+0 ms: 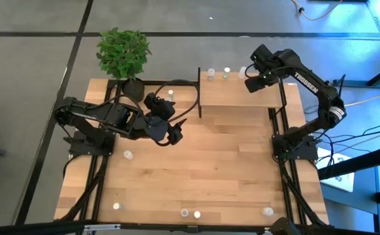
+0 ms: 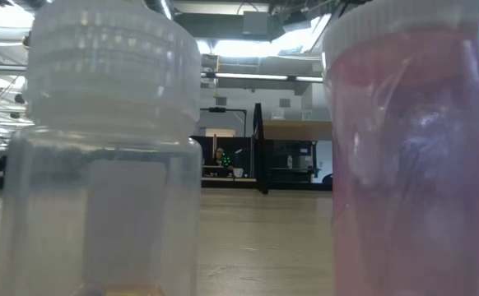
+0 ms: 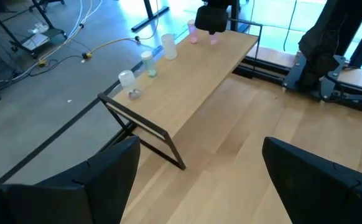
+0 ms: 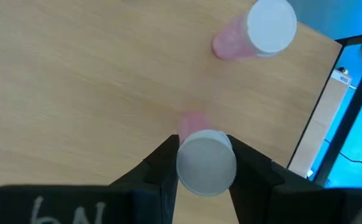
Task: Pick and place medicine bottles onto shelf by color
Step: Put the top pink pill bottle aligned with the other pink bottle on the shelf
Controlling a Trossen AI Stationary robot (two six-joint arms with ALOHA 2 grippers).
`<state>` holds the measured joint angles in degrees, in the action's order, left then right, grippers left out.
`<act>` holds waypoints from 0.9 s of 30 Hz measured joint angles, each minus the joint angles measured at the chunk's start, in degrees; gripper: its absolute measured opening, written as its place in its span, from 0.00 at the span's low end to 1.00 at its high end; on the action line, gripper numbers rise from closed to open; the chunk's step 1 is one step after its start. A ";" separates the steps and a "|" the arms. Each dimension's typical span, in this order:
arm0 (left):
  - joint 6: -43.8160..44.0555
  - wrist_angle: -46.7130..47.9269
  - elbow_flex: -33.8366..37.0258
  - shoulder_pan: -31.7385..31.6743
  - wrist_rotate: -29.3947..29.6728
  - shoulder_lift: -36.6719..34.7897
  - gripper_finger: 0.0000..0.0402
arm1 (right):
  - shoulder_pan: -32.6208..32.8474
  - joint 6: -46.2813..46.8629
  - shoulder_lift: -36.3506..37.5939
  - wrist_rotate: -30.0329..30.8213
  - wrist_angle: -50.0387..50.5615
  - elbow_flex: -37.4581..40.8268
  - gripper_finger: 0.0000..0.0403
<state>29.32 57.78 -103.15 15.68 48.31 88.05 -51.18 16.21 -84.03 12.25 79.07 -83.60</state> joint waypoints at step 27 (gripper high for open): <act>-7.56 -3.02 0.00 1.37 0.59 0.00 0.83 | -0.06 0.00 0.03 0.17 -2.15 1.28 0.29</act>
<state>21.76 54.75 -103.15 17.05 48.90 88.05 -51.24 16.21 -84.01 12.43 76.92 -82.32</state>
